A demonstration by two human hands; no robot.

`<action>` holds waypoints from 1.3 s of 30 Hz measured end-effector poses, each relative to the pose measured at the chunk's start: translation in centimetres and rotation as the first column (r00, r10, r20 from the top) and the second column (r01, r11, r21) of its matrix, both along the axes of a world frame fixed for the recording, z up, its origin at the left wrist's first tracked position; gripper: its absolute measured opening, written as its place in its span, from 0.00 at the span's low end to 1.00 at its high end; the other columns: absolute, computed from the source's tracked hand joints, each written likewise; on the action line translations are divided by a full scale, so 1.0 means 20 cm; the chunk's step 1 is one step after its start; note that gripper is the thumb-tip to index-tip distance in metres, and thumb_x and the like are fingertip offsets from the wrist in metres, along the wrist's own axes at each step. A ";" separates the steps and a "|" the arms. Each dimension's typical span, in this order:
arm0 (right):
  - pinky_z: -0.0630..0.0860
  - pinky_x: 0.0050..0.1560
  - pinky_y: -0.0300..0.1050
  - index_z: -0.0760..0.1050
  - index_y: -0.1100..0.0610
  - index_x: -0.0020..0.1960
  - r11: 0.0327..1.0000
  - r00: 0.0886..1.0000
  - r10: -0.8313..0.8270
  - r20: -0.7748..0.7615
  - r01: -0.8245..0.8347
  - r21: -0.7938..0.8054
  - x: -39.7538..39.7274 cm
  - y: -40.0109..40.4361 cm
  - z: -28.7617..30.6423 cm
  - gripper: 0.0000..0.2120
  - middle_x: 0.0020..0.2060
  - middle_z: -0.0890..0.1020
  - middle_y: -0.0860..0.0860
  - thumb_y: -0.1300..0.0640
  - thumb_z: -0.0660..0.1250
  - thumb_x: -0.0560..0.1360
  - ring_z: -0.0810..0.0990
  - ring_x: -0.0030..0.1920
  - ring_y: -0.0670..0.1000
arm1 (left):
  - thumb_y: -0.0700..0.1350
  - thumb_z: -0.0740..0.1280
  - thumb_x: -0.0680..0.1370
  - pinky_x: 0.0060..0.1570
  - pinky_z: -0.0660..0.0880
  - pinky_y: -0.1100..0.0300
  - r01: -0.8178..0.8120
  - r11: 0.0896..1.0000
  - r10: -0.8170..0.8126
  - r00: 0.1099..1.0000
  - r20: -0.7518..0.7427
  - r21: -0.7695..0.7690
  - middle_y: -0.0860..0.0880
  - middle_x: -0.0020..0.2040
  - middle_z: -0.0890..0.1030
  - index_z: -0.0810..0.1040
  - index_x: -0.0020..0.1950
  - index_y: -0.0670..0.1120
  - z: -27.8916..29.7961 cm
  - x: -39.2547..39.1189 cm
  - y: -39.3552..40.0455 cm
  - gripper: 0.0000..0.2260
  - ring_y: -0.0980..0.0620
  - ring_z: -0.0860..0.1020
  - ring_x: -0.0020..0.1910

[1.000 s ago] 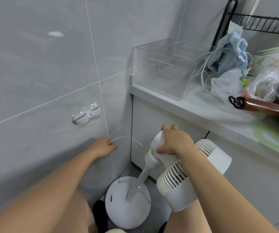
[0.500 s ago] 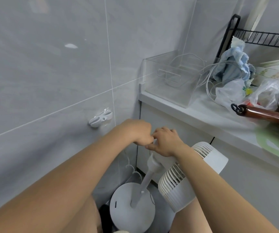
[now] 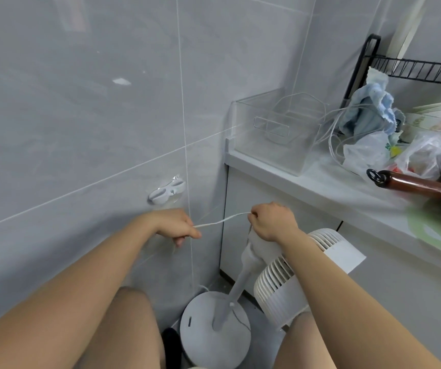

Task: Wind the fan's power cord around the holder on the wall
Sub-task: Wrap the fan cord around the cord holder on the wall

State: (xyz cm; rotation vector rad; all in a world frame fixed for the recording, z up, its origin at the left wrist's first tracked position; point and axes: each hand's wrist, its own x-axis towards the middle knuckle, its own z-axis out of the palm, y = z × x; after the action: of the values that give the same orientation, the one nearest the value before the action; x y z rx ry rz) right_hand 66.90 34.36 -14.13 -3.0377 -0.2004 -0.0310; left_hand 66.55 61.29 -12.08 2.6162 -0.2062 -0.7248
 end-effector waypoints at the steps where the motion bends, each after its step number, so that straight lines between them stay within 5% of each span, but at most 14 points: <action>1: 0.69 0.48 0.49 0.80 0.55 0.51 1.000 1.000 -0.010 -0.007 0.010 0.003 0.01 0.00 0.00 0.17 0.49 0.84 0.56 0.48 0.55 0.84 0.78 0.55 0.60 | 0.55 0.69 0.80 0.46 0.72 0.58 0.017 0.998 -0.017 1.000 0.001 -0.053 0.52 0.28 0.77 0.74 0.34 0.48 0.02 -0.01 0.02 0.18 0.55 0.76 0.30; 3: 0.69 0.48 0.49 0.80 0.55 0.53 0.999 0.999 -0.031 -0.023 0.032 0.012 0.03 0.02 0.00 0.17 0.50 0.84 0.56 0.48 0.54 0.85 0.78 0.53 0.60 | 0.52 0.68 0.82 0.53 0.76 0.56 -0.052 0.940 0.033 0.997 -0.064 -0.336 0.53 0.27 0.69 0.78 0.40 0.46 0.10 -0.04 0.06 0.14 0.54 0.76 0.29; 5: 0.69 0.49 0.49 0.80 0.55 0.54 0.999 0.998 -0.044 -0.041 0.045 0.023 0.04 0.04 0.01 0.17 0.52 0.84 0.56 0.48 0.54 0.85 0.78 0.52 0.60 | 0.50 0.67 0.83 0.39 0.77 0.56 -0.155 0.805 0.090 0.986 -0.139 -0.573 0.52 0.29 0.62 0.83 0.51 0.40 0.23 -0.07 0.10 0.13 0.54 0.65 0.26; 7: 0.70 0.51 0.50 0.80 0.55 0.57 0.998 0.998 -0.050 -0.047 0.051 0.023 0.05 0.08 0.01 0.18 0.54 0.83 0.57 0.48 0.54 0.84 0.78 0.56 0.61 | 0.52 0.68 0.82 0.27 0.60 0.61 -0.160 0.769 0.114 0.987 -0.114 -0.619 0.51 0.31 0.62 0.84 0.57 0.40 0.37 -0.09 0.11 0.16 0.54 0.58 0.26; 9: 0.70 0.53 0.50 0.80 0.55 0.59 0.999 0.997 -0.048 -0.053 0.049 0.016 0.04 0.13 0.02 0.18 0.56 0.83 0.58 0.48 0.54 0.84 0.78 0.59 0.61 | 0.55 0.69 0.81 0.28 0.55 0.60 -0.123 0.844 0.119 0.992 -0.041 -0.523 0.52 0.31 0.64 0.85 0.56 0.43 0.47 -0.10 0.13 0.16 0.54 0.59 0.27; 11: 0.70 0.53 0.50 0.80 0.55 0.58 0.999 0.997 -0.037 -0.064 0.038 0.009 0.03 0.18 0.02 0.18 0.55 0.83 0.58 0.48 0.54 0.84 0.78 0.58 0.61 | 0.57 0.71 0.79 0.27 0.59 0.61 -0.055 0.971 0.082 0.991 0.107 -0.231 0.50 0.30 0.68 0.87 0.47 0.47 0.52 -0.11 0.14 0.14 0.51 0.64 0.27; 13: 0.72 0.57 0.52 0.80 0.55 0.57 1.000 0.998 -0.015 -0.068 0.015 -0.006 0.00 0.23 0.02 0.18 0.55 0.83 0.58 0.48 0.54 0.84 0.78 0.59 0.61 | 0.57 0.72 0.78 0.28 0.63 0.62 -0.039 0.999 0.039 0.973 0.227 -0.005 0.48 0.29 0.71 0.82 0.37 0.47 0.53 -0.13 0.14 0.16 0.47 0.67 0.28; 16: 0.70 0.63 0.55 0.80 0.53 0.57 0.999 0.996 0.019 -0.082 -0.023 -0.045 -0.02 0.30 0.01 0.18 0.56 0.84 0.56 0.48 0.54 0.83 0.77 0.62 0.60 | 0.55 0.69 0.80 0.28 0.64 0.62 -0.099 0.994 0.111 0.944 0.311 -0.052 0.49 0.29 0.71 0.71 0.37 0.44 0.49 -0.16 0.14 0.19 0.45 0.68 0.27; 22: 0.68 0.61 0.55 0.80 0.51 0.59 0.990 0.988 0.074 -0.133 -0.089 -0.109 0.02 0.47 0.02 0.18 0.57 0.83 0.53 0.45 0.55 0.84 0.78 0.61 0.57 | 0.58 0.70 0.79 0.25 0.74 0.62 -0.137 0.986 0.144 0.987 0.077 -0.090 0.46 0.37 0.77 0.79 0.54 0.43 0.28 -0.23 0.18 0.18 0.49 0.75 0.26; 29: 0.68 0.62 0.56 0.77 0.52 0.62 0.968 0.978 0.087 -0.191 -0.128 -0.217 0.13 0.68 0.03 0.13 0.61 0.82 0.53 0.49 0.59 0.83 0.79 0.62 0.57 | 0.51 0.65 0.82 0.27 0.73 0.61 -0.183 0.978 0.194 0.973 0.123 -0.096 0.42 0.39 0.76 0.80 0.55 0.38 0.05 -0.15 0.17 0.16 0.46 0.74 0.29; 34: 0.76 0.56 0.49 0.83 0.51 0.56 0.957 0.918 0.235 -0.320 -0.276 -0.090 0.25 0.63 0.12 0.14 0.58 0.84 0.54 0.44 0.65 0.79 0.81 0.59 0.58 | 0.51 0.63 0.79 0.53 0.78 0.54 -0.182 0.981 0.191 0.893 0.408 -0.061 0.46 0.47 0.85 0.84 0.44 0.45 0.07 -0.12 0.19 0.14 0.53 0.78 0.67; 36: 0.77 0.54 0.48 0.84 0.50 0.51 0.939 0.897 0.301 -0.325 -0.337 -0.062 0.33 0.62 0.13 0.11 0.55 0.86 0.53 0.47 0.65 0.79 0.82 0.58 0.57 | 0.53 0.63 0.77 0.45 0.80 0.51 -0.220 0.975 0.177 0.836 0.520 0.022 0.46 0.42 0.83 0.83 0.42 0.46 0.10 -0.10 0.18 0.14 0.43 0.83 0.55; 39: 0.80 0.55 0.48 0.82 0.51 0.46 0.940 0.846 0.330 -0.420 -0.337 0.060 0.46 0.64 0.10 0.08 0.48 0.89 0.49 0.50 0.66 0.78 0.84 0.50 0.52 | 0.55 0.67 0.77 0.39 0.77 0.52 -0.216 0.976 0.160 0.782 0.603 0.020 0.47 0.38 0.81 0.82 0.41 0.43 0.14 -0.07 0.15 0.16 0.44 0.81 0.41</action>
State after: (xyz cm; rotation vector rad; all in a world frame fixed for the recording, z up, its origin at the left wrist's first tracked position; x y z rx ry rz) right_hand 76.07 47.13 -12.11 -2.8802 -0.6848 0.6541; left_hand 65.07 64.36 -9.23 2.8176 -0.0865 0.1944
